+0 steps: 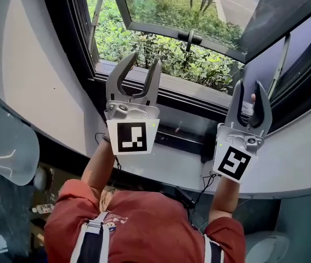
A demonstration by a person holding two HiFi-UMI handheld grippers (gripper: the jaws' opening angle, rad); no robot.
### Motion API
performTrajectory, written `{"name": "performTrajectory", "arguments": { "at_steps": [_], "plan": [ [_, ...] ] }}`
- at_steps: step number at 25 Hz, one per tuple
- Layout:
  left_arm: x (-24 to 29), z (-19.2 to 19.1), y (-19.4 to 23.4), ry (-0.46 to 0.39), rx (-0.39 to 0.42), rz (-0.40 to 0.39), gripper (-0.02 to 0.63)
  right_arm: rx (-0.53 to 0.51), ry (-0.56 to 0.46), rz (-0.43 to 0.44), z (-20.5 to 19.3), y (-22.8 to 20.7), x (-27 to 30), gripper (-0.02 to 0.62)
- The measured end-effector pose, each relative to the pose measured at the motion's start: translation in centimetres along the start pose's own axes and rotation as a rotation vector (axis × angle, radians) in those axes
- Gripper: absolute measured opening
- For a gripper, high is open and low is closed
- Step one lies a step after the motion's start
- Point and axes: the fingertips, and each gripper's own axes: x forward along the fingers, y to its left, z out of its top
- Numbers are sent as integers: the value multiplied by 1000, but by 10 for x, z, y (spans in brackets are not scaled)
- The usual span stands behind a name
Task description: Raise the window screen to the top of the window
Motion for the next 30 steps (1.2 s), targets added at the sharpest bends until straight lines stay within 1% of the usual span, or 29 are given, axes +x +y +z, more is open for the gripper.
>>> {"name": "performTrajectory", "arguments": {
  "at_steps": [4, 7, 10, 14, 17, 19, 23, 27, 30],
  "plan": [
    [-15, -16, -14, 3, -43, -30, 149, 73, 23, -5, -14, 7, -19, 120],
    [-28, -38, -23, 52, -77, -52, 149, 91, 54, 19, -27, 23, -31, 120],
    [-41, -54, -39, 74, -91, -89, 149, 108, 113, 45, -47, 37, -47, 120],
    [-58, -77, -57, 107, -106, -125, 149, 180, 198, 50, -77, 51, -74, 119],
    [-67, -96, -63, 150, -174, -121, 149, 207, 254, 60, -96, 61, -91, 120],
    [-71, -107, -67, 176, -203, -118, 149, 219, 261, 62, -101, 66, -97, 120],
    [-81, -123, -74, 218, -215, -130, 149, 277, 319, 67, -118, 75, -112, 120],
    [-92, -140, -78, 265, -243, -114, 149, 308, 382, 78, -137, 86, -126, 120],
    [-98, -148, -78, 294, -232, -106, 149, 323, 409, 91, -145, 94, -131, 119]
  ]
}}
